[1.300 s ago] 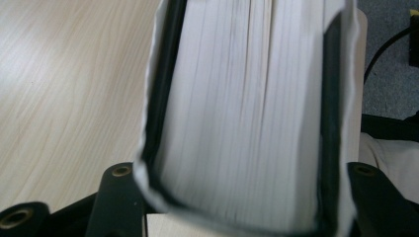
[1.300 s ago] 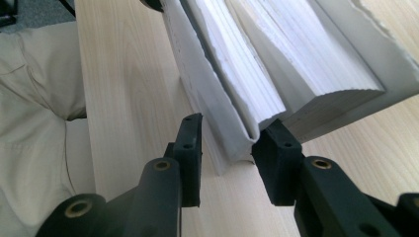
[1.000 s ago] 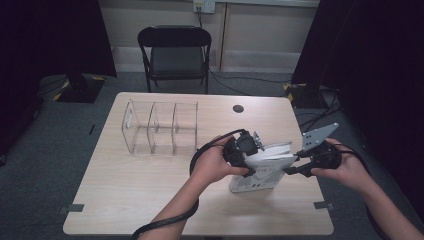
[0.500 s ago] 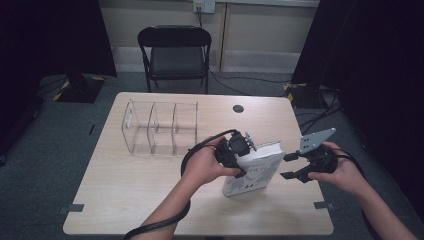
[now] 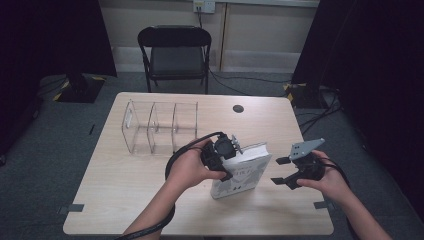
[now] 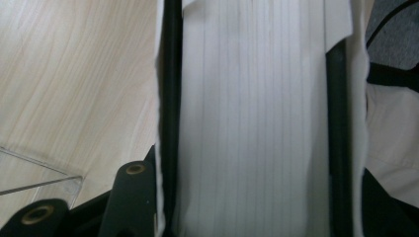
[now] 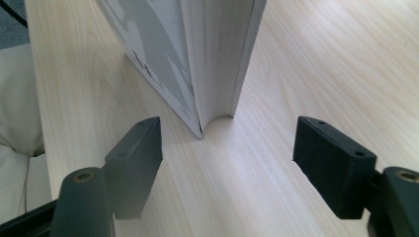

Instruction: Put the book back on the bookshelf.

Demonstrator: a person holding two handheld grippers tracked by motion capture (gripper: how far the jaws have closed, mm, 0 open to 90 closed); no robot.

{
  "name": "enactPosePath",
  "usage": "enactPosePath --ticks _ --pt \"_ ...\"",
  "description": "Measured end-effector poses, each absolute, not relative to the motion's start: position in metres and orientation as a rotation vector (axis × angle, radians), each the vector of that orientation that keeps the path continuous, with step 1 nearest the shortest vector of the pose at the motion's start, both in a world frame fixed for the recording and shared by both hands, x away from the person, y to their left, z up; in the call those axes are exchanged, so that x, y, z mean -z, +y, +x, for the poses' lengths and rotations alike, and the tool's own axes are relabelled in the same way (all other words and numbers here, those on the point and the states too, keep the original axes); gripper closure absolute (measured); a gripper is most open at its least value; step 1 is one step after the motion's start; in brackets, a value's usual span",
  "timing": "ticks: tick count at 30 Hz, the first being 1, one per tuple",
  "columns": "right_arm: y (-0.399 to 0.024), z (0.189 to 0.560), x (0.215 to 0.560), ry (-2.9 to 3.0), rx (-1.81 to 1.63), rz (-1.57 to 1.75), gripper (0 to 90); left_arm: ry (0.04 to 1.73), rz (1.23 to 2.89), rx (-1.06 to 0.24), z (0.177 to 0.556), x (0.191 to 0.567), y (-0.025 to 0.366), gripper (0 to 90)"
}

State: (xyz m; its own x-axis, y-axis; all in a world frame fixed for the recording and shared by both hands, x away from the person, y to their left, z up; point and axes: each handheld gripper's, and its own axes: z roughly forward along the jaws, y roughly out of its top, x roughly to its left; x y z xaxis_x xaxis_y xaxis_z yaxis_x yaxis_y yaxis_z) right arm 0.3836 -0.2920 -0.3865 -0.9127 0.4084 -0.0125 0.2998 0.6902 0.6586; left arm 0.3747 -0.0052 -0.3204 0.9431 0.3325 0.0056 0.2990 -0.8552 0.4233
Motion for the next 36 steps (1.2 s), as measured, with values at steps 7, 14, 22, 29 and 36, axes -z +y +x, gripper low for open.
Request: enactPosePath --ticks 7,14,22,29,36 --pt "-0.297 0.381 0.411 2.708 -1.032 0.661 21.7 0.446 2.668 -0.082 0.382 0.321 -0.013 45.1" --pt "-0.298 0.377 0.433 2.693 -1.021 0.705 19.7 0.439 2.708 -0.044 0.385 0.324 -0.029 42.2" --pt "-0.3 0.375 0.459 2.645 -1.036 0.828 17.6 0.443 2.738 -0.1 0.385 0.326 -0.034 39.1" --pt "-0.297 0.373 0.477 2.625 -1.037 0.87 16.0 0.443 2.768 -0.108 0.384 0.326 -0.037 39.4" --pt "-0.295 0.37 0.491 2.59 -1.026 0.888 15.1 0.461 2.825 -0.097 0.384 0.326 -0.04 41.6"
